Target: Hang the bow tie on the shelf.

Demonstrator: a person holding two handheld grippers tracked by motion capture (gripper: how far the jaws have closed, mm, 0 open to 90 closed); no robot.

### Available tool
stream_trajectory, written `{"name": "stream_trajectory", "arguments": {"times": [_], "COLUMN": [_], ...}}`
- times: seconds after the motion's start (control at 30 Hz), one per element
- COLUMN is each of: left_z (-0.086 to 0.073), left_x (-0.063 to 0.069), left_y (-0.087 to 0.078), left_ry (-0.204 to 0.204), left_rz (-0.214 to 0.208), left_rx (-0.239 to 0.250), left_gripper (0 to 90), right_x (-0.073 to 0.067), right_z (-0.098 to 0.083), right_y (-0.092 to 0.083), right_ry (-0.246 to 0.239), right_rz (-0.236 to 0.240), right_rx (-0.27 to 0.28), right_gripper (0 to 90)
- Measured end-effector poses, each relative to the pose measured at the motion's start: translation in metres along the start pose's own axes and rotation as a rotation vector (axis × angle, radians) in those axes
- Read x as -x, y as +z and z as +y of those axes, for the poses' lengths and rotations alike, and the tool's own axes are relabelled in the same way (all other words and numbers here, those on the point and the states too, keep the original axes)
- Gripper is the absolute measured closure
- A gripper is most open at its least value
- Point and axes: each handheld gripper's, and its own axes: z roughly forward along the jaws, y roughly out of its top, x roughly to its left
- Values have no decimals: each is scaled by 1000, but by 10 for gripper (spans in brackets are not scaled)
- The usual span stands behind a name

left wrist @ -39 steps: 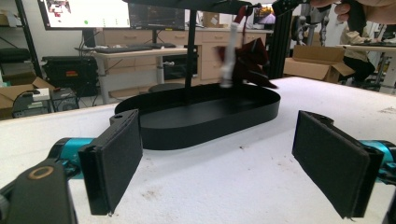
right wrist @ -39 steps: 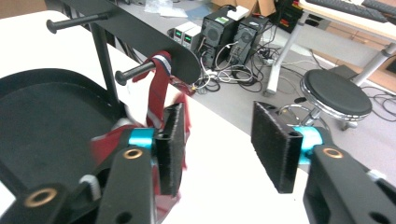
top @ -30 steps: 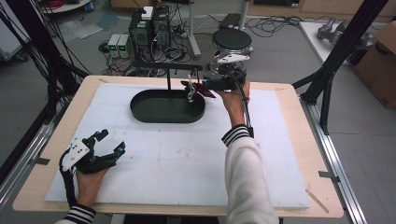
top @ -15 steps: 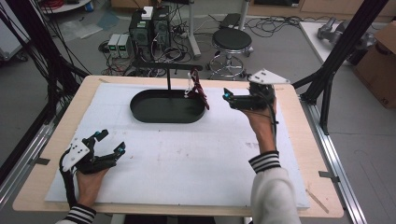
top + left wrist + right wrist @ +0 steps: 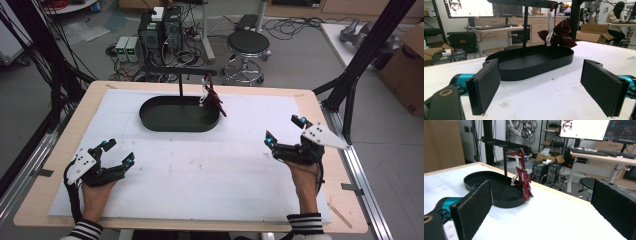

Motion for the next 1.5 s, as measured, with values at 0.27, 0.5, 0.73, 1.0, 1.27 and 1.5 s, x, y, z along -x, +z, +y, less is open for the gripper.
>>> {"name": "stream_trajectory", "arguments": {"times": [0.27,0.5,0.73,1.0,1.27,1.5], "left_z": [0,0,0,0,0,0], "left_x": [0,0,0,1,1,1], "left_y": [0,0,-1,-1,-1,-1], "left_ry": [1,6,11,11,13,10], "left_rz": [1,-1,0,4,4,4], "left_rx": [0,0,0,9,7,8], "left_gripper": [163,163,163,163,163,164], "right_x": [-11,-17,-20,-23,-26,-28], "right_z": [-38,-69,-90,-108,-110,-111], "right_y": [-12,-17,-18,-13,-10,-12], "right_ry": [50,62,88,101,75,62], "right_rz": [-7,-35,-57,-65,-75,-79], "right_rx": [10,20,19,1,-12,1], "right_gripper": [28,28,28,28,28,28]}}
